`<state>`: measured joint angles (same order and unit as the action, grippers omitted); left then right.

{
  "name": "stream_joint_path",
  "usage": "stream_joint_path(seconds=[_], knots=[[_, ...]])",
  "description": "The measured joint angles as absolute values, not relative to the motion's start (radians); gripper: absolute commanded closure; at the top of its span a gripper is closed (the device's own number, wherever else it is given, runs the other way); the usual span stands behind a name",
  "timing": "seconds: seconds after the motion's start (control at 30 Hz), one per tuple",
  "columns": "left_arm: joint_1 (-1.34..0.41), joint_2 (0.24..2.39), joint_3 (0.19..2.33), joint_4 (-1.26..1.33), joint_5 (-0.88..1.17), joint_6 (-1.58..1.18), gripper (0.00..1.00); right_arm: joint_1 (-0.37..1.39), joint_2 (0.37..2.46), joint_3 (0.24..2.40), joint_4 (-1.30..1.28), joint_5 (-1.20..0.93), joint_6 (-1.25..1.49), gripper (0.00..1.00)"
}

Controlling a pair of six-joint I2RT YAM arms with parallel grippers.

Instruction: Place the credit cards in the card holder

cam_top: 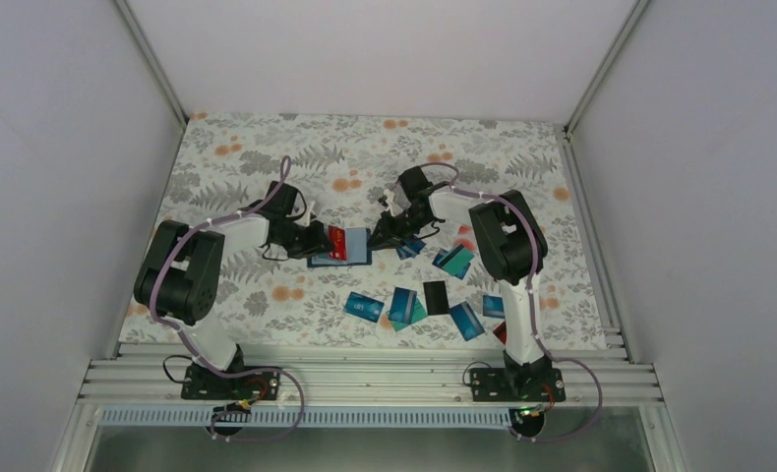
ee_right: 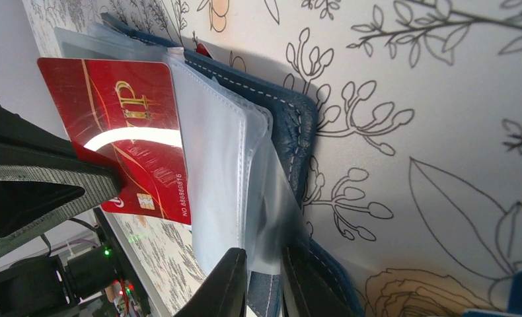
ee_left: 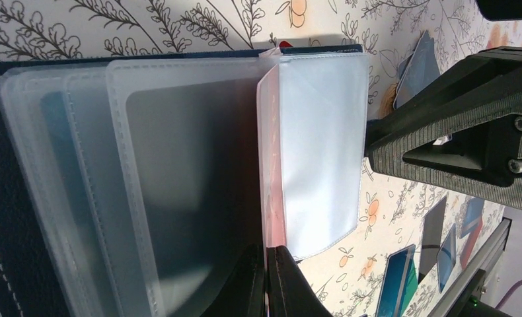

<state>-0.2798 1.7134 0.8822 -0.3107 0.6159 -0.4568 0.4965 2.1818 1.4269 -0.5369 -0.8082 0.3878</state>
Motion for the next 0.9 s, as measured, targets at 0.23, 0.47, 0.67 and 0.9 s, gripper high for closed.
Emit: stream_joint_path(seconds=[0.23, 0.47, 0.67, 0.9], knots=[[-0.283, 1.713, 0.872, -0.292, 0.618, -0.468, 0.98, 0.496, 2.182, 1.427, -0.537, -0.808, 0.388, 0.86], [-0.284, 1.709, 0.861, -0.274, 0.611, -0.496, 0.98, 0.496, 2.182, 1.427, -0.537, -0.809, 0.388, 0.87], [-0.290, 1.674, 0.797, -0.187, 0.580, -0.556, 0.98, 0.496, 2.183, 1.427, -0.537, -0.809, 0.387, 0.87], [-0.290, 1.660, 0.789, -0.115, 0.519, -0.577, 0.98, 0.495, 2.185, 1.427, -0.537, -0.814, 0.379, 0.87]])
